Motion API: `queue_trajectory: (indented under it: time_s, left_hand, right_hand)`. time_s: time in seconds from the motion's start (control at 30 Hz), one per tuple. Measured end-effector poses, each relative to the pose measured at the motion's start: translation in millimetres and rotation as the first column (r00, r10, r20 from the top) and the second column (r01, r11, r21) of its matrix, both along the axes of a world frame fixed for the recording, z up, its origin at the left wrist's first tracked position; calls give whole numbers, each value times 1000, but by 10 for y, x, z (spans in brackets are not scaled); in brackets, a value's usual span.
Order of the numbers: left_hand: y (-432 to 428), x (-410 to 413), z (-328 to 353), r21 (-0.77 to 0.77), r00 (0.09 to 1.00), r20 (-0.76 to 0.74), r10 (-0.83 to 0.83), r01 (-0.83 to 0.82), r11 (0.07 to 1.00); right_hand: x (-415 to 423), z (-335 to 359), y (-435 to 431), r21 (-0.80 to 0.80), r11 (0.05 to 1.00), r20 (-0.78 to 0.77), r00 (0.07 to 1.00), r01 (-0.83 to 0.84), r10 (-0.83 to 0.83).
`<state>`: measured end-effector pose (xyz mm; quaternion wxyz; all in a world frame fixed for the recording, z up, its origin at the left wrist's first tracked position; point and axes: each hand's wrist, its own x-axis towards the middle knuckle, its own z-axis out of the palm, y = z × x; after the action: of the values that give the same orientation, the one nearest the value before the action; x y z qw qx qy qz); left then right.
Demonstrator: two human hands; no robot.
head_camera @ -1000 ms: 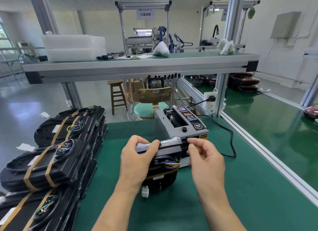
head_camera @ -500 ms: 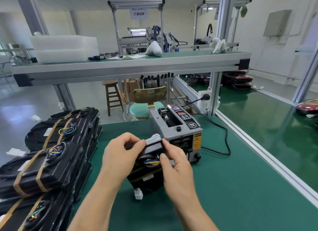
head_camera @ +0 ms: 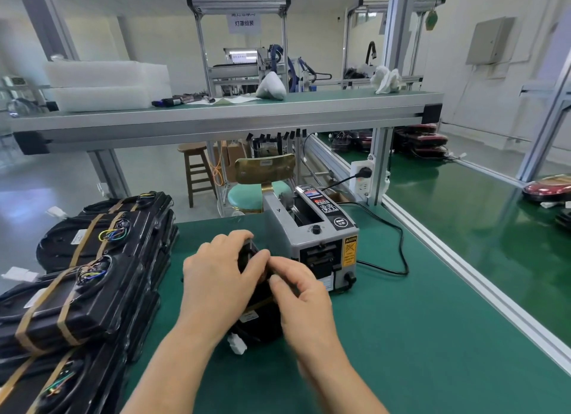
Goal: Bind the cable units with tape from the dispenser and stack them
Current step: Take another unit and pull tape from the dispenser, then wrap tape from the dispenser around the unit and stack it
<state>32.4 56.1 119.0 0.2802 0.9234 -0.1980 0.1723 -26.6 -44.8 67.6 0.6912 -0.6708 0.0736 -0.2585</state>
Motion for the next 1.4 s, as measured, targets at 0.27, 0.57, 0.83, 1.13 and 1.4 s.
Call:
queue_trajectory:
  time_s: [0.27,0.57,0.83,1.13,1.4]
  left_hand:
    - [39,-64,-68,-102,999,21,-49,51,994]
    - [86,-78,-115,-122,999,22,-46,48,991]
    - [62,-119,-130,-132,998,58,-26,33,991]
    - [58,-168,-96,-63,998,29,-53,55,996]
    - [259,-52,-170,-207,993,-84,-82,63,976]
  right_hand:
    - [169,-162,-775,387,842,-305,914,374,-266]
    - [415,-156,-928,367,839,-392,885,401,-251]
    - [466,-112,-899,392,813,-423,869,430,-256]
    - [446,-139,-763,318,848,-380,876,425,-296]
    - [81,-39,-549,684,699,-279,960,208,-13]
